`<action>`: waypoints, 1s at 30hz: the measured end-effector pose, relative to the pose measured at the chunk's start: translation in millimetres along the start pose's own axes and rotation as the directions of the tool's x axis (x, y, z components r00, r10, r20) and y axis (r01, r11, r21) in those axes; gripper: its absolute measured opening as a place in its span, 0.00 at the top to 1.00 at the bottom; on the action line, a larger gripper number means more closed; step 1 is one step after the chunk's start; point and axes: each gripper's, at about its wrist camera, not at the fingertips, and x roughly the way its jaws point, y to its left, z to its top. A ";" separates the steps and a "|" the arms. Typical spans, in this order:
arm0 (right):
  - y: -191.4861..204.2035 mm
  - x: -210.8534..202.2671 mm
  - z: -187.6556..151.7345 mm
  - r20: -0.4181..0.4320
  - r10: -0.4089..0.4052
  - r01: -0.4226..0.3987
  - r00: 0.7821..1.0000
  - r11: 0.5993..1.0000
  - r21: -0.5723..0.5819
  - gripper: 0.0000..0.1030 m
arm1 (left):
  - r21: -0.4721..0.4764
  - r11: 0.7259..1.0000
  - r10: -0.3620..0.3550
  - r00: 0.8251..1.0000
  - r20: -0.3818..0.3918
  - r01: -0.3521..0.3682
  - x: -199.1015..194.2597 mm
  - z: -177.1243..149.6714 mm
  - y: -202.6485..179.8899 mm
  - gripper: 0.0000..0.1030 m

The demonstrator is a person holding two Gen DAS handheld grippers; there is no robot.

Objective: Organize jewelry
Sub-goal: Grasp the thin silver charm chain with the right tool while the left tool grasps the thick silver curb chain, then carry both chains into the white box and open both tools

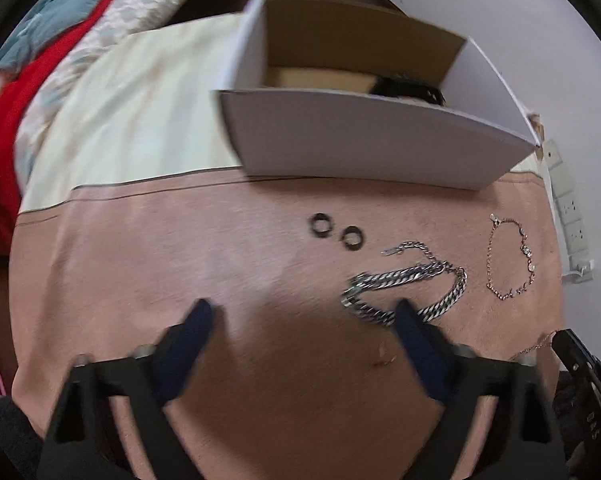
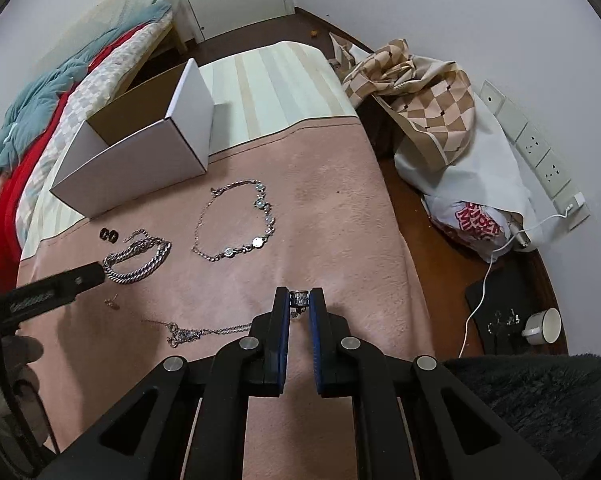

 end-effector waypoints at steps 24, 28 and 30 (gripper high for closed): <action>19.4 -43.4 26.6 0.046 0.168 -0.168 0.985 0.986 -0.017 0.90 | 0.102 0.992 -0.095 0.980 0.174 0.078 -87.6 5.7 -5.7 0.98; 33.8 -60.5 46.6 0.059 0.220 -0.217 0.974 0.975 -0.052 0.91 | 0.098 0.989 -0.128 0.968 0.214 0.109 -117.4 21.9 0.2 0.98; 42.4 -73.1 62.2 0.076 0.247 -0.241 0.966 0.967 -0.078 0.91 | 0.100 0.988 -0.142 0.962 0.235 0.122 -130.7 30.2 2.9 0.98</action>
